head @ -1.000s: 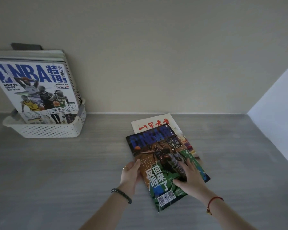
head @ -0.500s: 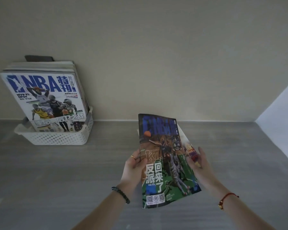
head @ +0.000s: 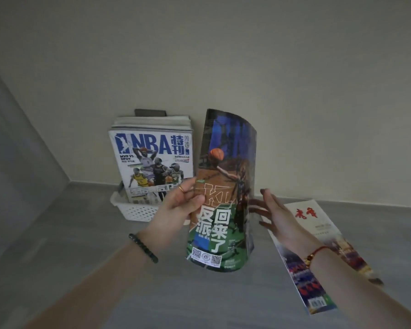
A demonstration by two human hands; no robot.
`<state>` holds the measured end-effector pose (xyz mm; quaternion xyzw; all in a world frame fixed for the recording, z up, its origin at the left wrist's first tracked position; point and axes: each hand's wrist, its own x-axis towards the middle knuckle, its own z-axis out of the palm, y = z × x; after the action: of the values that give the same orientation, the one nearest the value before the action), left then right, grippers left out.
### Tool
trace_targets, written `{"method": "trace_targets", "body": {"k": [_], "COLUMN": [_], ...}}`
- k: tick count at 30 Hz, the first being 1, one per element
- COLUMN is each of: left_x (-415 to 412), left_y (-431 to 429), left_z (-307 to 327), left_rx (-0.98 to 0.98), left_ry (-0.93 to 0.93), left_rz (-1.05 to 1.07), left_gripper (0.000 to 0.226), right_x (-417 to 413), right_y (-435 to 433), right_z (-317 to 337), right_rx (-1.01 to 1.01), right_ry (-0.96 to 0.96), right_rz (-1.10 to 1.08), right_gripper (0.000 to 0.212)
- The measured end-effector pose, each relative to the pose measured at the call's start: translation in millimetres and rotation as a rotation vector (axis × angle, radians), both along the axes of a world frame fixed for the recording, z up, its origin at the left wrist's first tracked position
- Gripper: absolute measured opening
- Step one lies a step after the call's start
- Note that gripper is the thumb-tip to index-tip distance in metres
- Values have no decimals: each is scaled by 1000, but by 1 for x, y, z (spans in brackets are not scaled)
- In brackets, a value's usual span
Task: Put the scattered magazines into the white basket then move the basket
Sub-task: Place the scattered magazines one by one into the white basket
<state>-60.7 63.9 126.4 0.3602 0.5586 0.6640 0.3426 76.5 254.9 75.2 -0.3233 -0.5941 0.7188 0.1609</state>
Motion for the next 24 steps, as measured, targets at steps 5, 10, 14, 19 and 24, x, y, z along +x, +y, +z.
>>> {"method": "trace_targets", "body": {"k": [5,10,14,19,24], "left_x": [-73,-145,-185,-221,-243], "left_y": [-40,-65,-61,-50,-45], "left_z": [28,36,27,-9,-51], "left_rx": [56,70,55,-83,-191], "left_ry": [70,183,193,136,80], "left_rz": [47,290,505,624,637], "left_gripper": [36,29,27,27,20], "right_x": [-76,-135,-175,-203,-215], "right_y": [-28,-41,-55,-61,-61], "right_z": [31,55,54,28,3], "right_rx": [66,246,467,543,604], "right_ry": [172,244,152,5,-66], "right_rz": [25,-247,-365,-415,-417], "right_gripper": [27,16,28,15,13]}}
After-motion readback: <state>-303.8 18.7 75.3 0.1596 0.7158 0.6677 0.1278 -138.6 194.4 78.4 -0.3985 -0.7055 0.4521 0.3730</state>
